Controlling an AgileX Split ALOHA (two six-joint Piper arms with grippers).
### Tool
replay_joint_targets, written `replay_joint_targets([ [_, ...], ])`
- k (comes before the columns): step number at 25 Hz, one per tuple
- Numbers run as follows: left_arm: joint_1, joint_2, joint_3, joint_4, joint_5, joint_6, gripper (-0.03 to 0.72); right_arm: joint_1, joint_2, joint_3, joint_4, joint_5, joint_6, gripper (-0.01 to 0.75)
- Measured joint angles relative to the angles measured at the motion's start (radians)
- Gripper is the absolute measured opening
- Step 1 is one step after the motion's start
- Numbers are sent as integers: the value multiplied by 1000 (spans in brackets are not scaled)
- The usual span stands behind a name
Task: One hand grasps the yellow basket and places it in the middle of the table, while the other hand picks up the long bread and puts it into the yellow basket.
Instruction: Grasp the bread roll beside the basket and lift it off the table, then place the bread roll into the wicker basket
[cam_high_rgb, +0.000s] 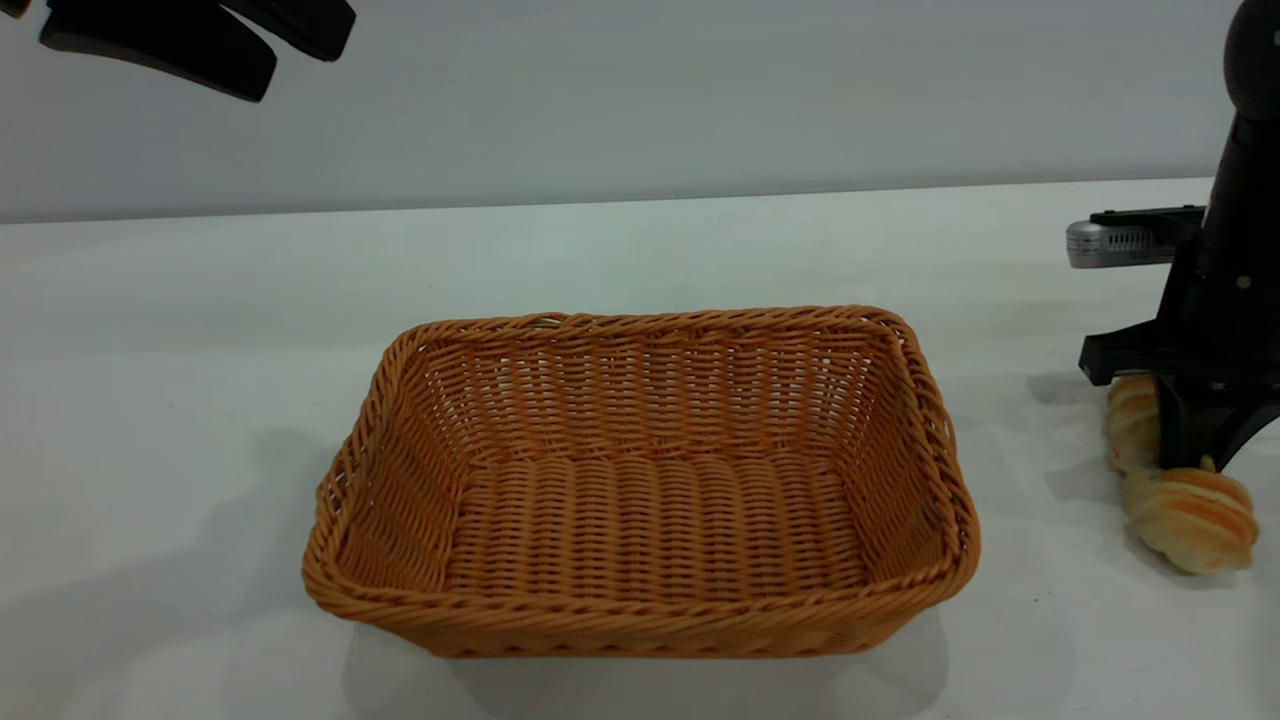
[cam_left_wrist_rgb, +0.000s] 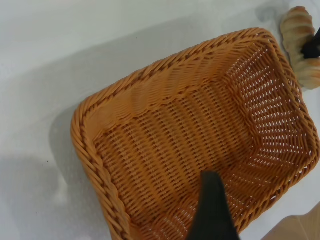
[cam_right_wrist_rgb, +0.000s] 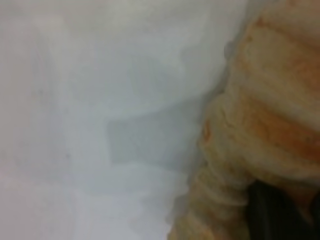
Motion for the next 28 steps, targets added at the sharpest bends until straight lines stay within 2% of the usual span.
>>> replay_joint_targets([
  [9, 0, 0, 0, 0, -2, -1, 594, -2, -162, -86, -24, 100, -20, 57],
  [13, 0, 0, 0, 1, -16, 0, 594, 26, -284, -95, -25, 135, -44, 57],
  [17, 0, 0, 0, 9, -33, 23, 594, 108, -383, -95, 5, 154, -75, 54],
  [24, 0, -1, 0, 20, -36, 71, 594, 323, -411, -95, 96, 159, -133, 53],
  [28, 10, -26, 0, 108, -35, 74, 594, 415, -387, -95, 102, 154, -137, 52],
])
